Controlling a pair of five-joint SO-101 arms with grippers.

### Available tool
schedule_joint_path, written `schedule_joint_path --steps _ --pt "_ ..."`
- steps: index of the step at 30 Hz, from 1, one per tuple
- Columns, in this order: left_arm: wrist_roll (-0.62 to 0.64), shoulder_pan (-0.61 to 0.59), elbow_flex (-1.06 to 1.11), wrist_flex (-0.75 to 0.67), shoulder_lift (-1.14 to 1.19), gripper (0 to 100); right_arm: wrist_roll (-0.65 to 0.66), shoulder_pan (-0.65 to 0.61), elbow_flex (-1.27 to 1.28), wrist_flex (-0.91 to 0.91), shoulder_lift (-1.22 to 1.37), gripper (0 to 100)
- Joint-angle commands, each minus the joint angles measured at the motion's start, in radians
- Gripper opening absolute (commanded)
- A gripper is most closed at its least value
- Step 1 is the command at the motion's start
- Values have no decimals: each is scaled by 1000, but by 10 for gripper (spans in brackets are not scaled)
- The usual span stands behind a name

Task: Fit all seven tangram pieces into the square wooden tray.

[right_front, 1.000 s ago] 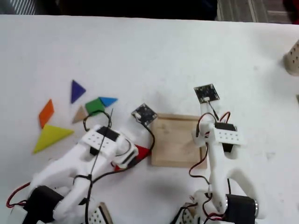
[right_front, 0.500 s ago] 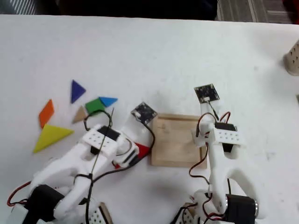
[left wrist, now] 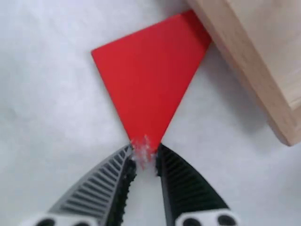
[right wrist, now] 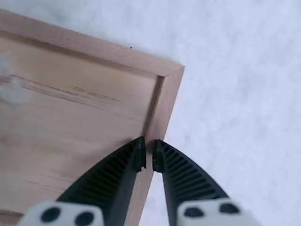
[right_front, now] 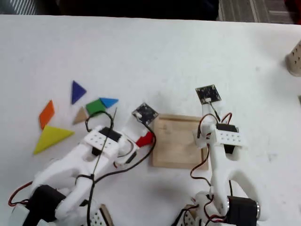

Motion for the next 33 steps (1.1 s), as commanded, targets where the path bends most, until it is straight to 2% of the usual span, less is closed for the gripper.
schedule_joint_path --steps 1,6,13,22,33 --pt "14 -1 -29 -26 -4 41 5 -13 3 -7 -12 35" --pt "20 -16 -35 -60 -5 41 5 -13 3 -7 -12 35" --pt "176 -153 -35 -173 -77 44 5 -10 3 -10 -5 35" --pt "321 -248 -32 -180 -217 46 2 102 -3 -22 -4 35" --pt "331 -246 -35 -180 -223 67 -38 108 -3 -31 -4 36"
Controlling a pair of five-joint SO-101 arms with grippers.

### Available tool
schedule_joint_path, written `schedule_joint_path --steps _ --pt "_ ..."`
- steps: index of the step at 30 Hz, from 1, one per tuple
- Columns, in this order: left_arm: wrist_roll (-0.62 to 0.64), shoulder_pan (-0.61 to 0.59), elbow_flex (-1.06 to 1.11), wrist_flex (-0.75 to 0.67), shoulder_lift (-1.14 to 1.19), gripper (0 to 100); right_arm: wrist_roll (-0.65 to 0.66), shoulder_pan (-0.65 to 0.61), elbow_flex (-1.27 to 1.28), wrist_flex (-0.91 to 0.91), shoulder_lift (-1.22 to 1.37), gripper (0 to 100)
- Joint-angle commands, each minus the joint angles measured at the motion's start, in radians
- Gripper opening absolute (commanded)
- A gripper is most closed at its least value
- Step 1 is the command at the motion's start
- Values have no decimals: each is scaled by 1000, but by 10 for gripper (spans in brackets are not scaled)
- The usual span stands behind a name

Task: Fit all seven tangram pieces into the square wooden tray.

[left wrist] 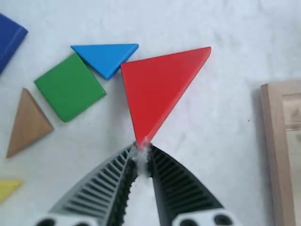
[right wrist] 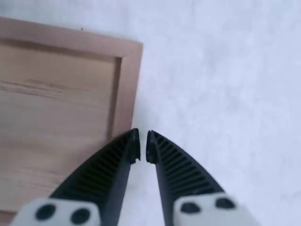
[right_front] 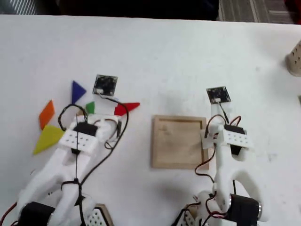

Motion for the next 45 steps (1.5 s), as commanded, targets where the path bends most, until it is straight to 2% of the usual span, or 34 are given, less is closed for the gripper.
schedule_joint_path --steps 1,5,12,14,16,18,20,26,30,34,39,45 --pt "8 -10 -38 -20 -33 84 -11 8 -8 -13 -7 37" --pt "8 -4 -40 -23 -33 127 -11 7 -8 -13 -7 38" --pt "6 -12 -69 -29 -27 132 -11 1 -6 -7 -15 38" --pt "-31 -12 -68 -28 -27 133 -11 -19 -3 -7 -15 38" --pt "-80 -12 -68 -25 -25 170 -11 -27 -2 -7 -15 38" --pt "-77 -12 -75 -3 2 241 -11 -27 -2 -7 -13 38" --pt "-61 -12 -107 9 79 287 -11 -27 -2 -7 -13 38" --pt "-55 -74 -342 3 427 251 -11 -27 -2 -7 -13 38" --pt "-71 -96 -496 61 581 286 -11 -27 -2 -7 -12 38" --pt "-189 -53 -601 218 645 398 -9 -30 -2 -7 -12 38" --pt "-299 -45 -720 292 736 404 -9 -30 -2 -7 -12 38" --pt "-442 -87 -899 299 842 404 -9 -30 -2 -7 -13 38"
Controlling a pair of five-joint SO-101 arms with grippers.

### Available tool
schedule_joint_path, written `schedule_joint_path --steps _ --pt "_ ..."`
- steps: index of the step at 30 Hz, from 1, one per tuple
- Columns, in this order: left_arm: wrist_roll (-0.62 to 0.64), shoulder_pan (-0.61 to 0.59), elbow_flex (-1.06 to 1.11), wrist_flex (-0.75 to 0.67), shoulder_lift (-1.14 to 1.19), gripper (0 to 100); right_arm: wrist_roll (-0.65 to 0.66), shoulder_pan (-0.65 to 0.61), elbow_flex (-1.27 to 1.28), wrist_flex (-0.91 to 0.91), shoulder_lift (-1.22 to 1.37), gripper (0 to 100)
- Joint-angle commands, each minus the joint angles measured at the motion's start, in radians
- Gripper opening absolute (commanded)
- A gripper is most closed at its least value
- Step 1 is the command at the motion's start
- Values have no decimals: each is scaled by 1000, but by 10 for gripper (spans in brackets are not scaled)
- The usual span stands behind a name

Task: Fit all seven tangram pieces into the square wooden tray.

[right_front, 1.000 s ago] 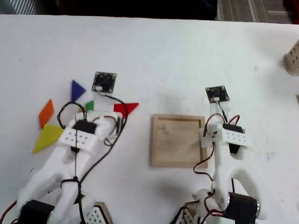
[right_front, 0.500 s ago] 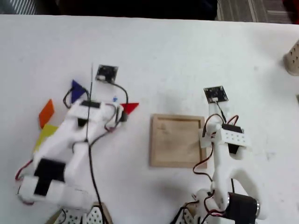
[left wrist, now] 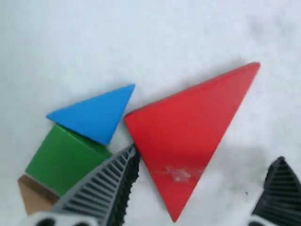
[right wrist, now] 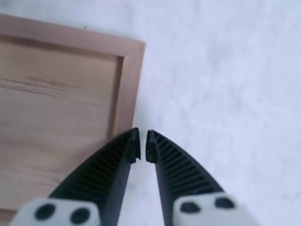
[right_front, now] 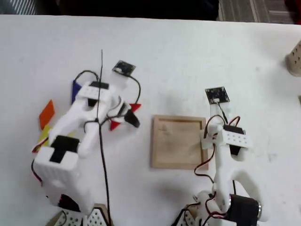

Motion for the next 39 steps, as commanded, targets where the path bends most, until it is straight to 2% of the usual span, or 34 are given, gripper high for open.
schedule_joint_path --steps 1,11,17,24,27,32,39 --pt "-117 -25 -164 8 61 404 -8 -19 -6 -7 -13 38" --pt "-265 -19 -278 64 124 404 -8 -19 -6 -10 -13 38" --pt "-417 -18 -273 64 124 404 -8 -19 -6 -12 -12 38" --pt "-451 4 -279 64 163 400 -8 -21 -6 -13 -12 38" --pt "-453 27 -272 34 165 340 -8 -21 -6 -13 -10 38" --pt "-534 45 -270 8 168 231 -8 -21 -6 -13 -10 38" --pt "-542 47 -264 8 168 162 -8 -21 -6 -13 -12 38"
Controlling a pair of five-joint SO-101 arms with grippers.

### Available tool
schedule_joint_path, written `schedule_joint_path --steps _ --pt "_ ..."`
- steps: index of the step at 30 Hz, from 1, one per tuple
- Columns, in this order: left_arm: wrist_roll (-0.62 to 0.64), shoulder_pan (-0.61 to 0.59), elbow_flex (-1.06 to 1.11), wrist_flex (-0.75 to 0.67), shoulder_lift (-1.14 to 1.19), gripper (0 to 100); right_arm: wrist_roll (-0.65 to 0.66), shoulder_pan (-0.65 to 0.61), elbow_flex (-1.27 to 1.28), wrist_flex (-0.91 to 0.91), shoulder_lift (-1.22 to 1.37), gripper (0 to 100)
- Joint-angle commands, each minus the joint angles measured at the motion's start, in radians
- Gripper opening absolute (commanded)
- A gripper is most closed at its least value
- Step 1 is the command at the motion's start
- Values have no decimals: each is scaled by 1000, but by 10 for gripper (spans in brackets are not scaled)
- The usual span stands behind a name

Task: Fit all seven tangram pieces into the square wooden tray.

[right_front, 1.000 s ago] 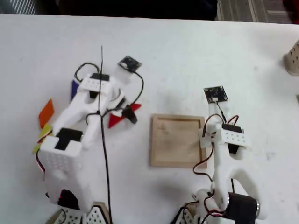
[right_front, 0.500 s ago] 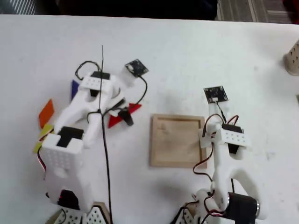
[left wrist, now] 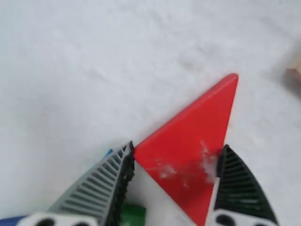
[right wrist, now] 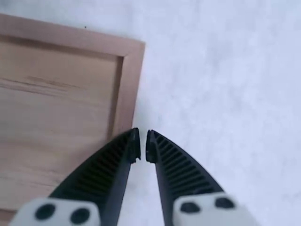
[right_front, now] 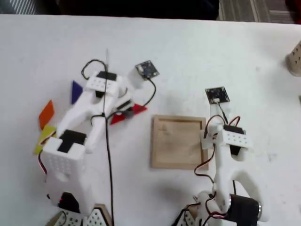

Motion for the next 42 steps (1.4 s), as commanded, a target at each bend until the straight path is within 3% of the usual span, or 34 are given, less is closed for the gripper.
schedule_joint_path --steps 1,8,14,19,27,33,38,42 --pt "-15 5 -6 -40 15 151 -8 -21 -6 -13 -12 38" --pt "-15 19 8 -60 7 20 -8 -21 -6 -13 -12 38" --pt "-3 7 8 -54 2 21 -8 -21 -9 -13 -10 38" --pt "126 4 9 -51 -18 22 -8 -21 -11 -15 -8 38" --pt "158 76 14 164 -124 22 -9 -21 -11 -28 -7 38" --pt "290 82 12 195 -127 22 -9 -21 -11 -28 -7 38" --pt "281 42 -14 132 -153 24 -9 -21 -11 -28 -7 38" --pt "58 -12 -64 132 -193 110 -9 -21 -11 -28 -7 38"
